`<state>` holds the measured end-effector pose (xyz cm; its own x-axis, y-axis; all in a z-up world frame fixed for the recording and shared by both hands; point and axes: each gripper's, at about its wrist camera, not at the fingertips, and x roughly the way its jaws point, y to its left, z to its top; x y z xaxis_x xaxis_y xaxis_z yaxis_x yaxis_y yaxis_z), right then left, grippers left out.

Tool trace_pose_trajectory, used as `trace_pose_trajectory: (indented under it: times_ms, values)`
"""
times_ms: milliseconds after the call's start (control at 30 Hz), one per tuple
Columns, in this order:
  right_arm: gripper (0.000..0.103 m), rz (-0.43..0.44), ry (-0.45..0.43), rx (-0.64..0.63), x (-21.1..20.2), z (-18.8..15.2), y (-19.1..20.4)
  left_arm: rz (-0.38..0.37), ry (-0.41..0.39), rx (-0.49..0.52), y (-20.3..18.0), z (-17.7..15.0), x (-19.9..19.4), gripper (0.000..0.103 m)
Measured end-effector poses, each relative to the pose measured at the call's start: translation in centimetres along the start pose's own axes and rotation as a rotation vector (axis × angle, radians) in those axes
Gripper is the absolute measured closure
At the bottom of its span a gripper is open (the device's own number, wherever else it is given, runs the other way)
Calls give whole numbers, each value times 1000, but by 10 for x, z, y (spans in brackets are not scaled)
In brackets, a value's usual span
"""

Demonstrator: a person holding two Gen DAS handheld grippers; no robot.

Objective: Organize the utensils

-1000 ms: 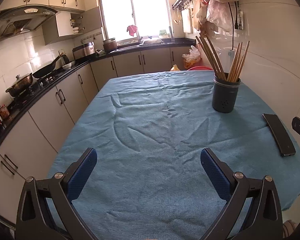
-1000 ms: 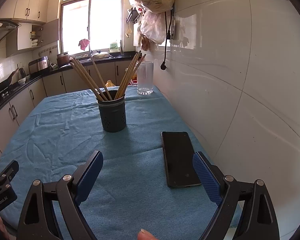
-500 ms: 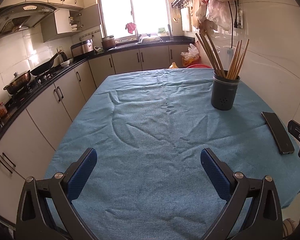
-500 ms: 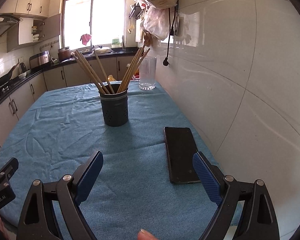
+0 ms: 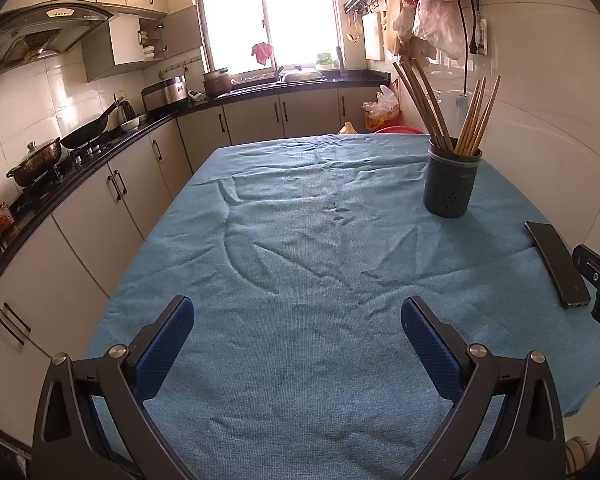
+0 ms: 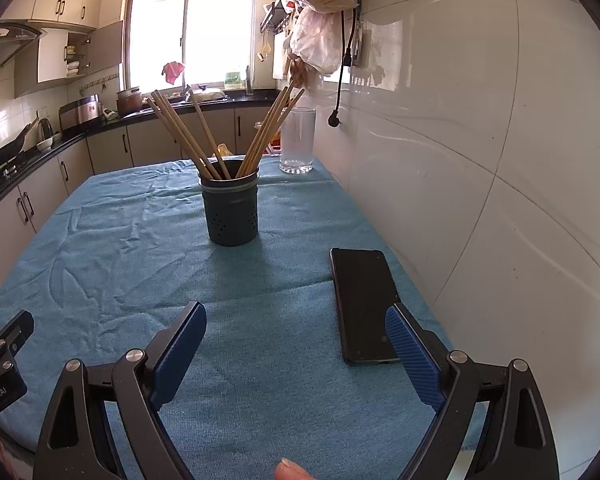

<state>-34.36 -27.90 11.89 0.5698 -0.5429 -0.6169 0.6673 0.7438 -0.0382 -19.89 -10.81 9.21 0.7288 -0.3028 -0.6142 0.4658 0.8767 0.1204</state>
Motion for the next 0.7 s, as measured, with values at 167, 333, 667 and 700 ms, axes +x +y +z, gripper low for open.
trace_pose_trajectory:
  times_ms: [167, 333, 667, 700]
  values:
    - [9, -1, 9, -7, 3, -1, 2, -1, 5, -3, 0, -1, 2, 0]
    - [9, -3, 13, -10, 4, -1, 3, -1, 6, -4, 0, -2, 3, 0]
    - [9, -4, 17, -20, 4, -3, 6, -2, 6, -6, 1, -2, 3, 0]
    - [9, -5, 18, -21, 4, -4, 6, -2, 6, -6, 1, -2, 3, 0]
